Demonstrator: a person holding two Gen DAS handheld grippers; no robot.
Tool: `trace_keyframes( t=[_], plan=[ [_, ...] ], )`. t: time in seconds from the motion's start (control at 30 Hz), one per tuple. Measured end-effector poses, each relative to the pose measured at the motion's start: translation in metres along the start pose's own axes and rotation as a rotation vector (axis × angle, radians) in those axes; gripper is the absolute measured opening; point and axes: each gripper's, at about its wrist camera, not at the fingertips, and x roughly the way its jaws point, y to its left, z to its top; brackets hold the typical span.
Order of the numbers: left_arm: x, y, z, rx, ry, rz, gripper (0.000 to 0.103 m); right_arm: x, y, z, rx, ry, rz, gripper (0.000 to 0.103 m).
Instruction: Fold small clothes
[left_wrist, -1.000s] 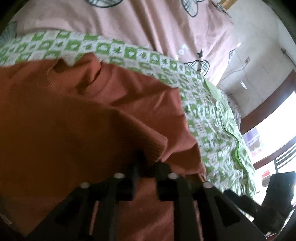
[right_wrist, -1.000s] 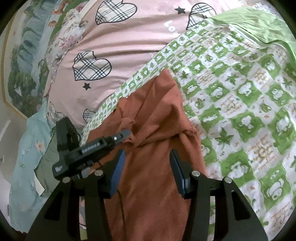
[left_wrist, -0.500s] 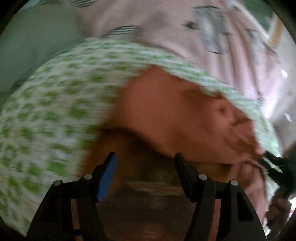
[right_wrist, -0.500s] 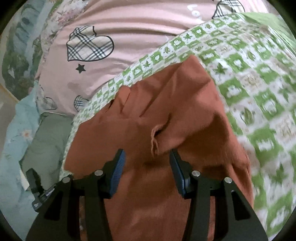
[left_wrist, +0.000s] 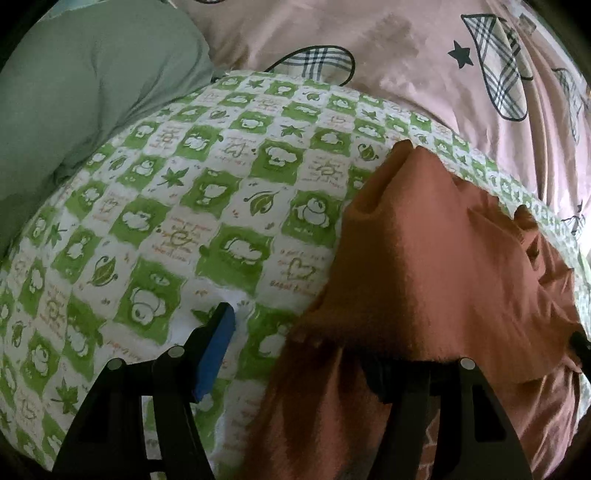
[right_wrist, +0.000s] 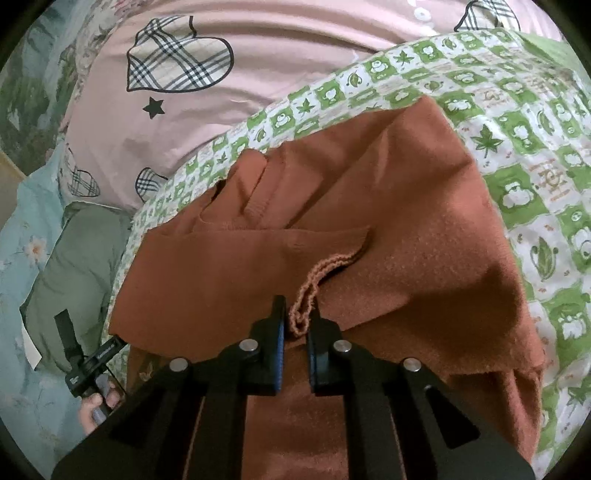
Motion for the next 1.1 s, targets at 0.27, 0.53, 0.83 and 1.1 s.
trace_keyframes(
  t=[0.27, 0.53, 0.83, 1.1],
  plan=[
    [0.000, 0.004, 0.004, -0.034, -0.005, 0.007, 0.062, -0.043, 0.017, 0.014, -0.066, -0.147, 0.067, 0.007],
    [-0.003, -0.010, -0.006, 0.030, -0.004, 0.040, 0.060, -0.040, -0.038, 0.007, 0.001, -0.116, -0.105, 0.007],
    [-0.008, 0.008, -0.008, -0.047, 0.018, -0.030, 0.052, -0.063, -0.028, 0.001, -0.032, -0.196, -0.096, 0.007],
    [-0.012, 0.010, -0.010, -0.034, 0.036, -0.044, 0.054, -0.048, -0.046, -0.012, 0.055, -0.112, -0.176, 0.014]
  ],
)
